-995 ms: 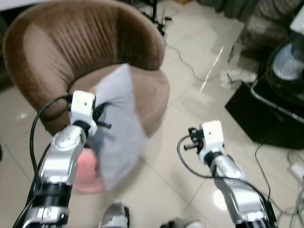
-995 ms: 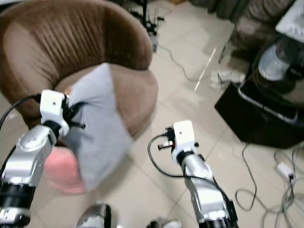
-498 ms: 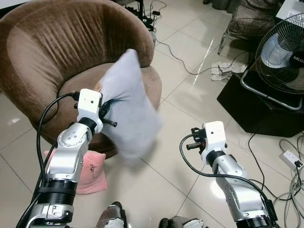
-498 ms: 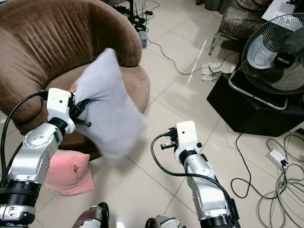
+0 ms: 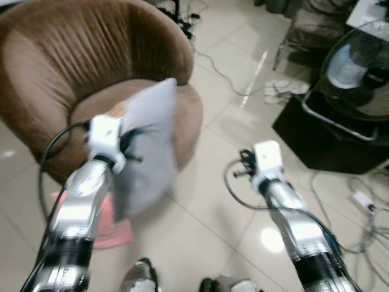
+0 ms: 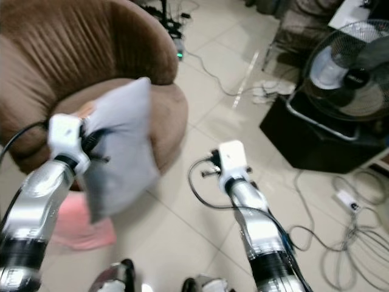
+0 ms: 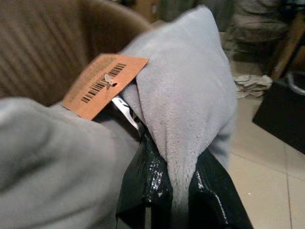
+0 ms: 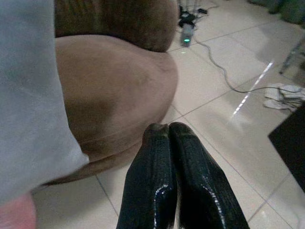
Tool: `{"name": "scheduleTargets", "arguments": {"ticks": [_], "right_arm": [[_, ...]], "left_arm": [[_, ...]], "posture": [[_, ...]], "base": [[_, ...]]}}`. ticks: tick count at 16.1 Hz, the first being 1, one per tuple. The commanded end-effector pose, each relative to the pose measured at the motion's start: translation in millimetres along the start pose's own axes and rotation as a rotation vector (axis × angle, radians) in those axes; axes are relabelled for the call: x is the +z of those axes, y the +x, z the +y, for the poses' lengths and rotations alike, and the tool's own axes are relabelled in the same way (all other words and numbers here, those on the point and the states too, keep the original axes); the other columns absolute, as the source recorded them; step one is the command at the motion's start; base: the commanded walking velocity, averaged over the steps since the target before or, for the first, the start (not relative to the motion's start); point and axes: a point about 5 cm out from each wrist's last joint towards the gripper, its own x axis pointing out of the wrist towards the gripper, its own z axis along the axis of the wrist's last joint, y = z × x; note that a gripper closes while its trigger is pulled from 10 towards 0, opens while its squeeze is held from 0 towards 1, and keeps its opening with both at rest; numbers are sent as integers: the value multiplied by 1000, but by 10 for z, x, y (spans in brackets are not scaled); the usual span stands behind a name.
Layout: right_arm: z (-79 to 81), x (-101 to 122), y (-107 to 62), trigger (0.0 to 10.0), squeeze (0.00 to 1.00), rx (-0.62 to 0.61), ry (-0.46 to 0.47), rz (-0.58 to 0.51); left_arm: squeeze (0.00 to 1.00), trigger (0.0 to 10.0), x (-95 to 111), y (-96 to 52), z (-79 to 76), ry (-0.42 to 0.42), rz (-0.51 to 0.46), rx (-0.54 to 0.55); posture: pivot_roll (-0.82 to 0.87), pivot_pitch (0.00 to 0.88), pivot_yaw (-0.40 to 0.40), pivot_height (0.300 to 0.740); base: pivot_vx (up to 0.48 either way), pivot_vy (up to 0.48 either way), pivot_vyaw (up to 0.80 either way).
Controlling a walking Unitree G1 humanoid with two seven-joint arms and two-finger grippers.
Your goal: Move the pillow to the sofa from floor
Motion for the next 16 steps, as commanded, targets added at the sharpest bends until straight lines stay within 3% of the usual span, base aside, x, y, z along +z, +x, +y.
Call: {"name": "scheduleTargets", "arguments": {"ticks": [1, 4, 7, 13, 16], "right_arm": [[65, 6, 62, 10000, 0, 38, -10, -5], [98, 47, 154, 10000, 0, 50, -2, -20], [51, 26, 143, 10000, 0, 8, 15, -36], [-91, -140, -17, 10000, 0, -128, 46, -30], [-116, -159, -28, 10000, 0, -149, 48, -30]], "left_arm": [[0, 0, 93, -49, 19, 5, -63, 23], [0, 0, 48, -84, 5, 34, -43, 15], [0, 0, 68, -40, 0, 40, -38, -10], [0, 0, 126, 245, -125, 49, -27, -109], [0, 0, 116, 293, -158, 48, -19, -122]], "posture": [[146, 196, -179, 740], [143, 190, -164, 740], [102, 167, -132, 740], [-42, 114, -41, 740], [-74, 112, -24, 740]], "base": [[0, 0, 0], [0, 0, 0], [0, 0, 0], [0, 0, 0], [0, 0, 0]]}}
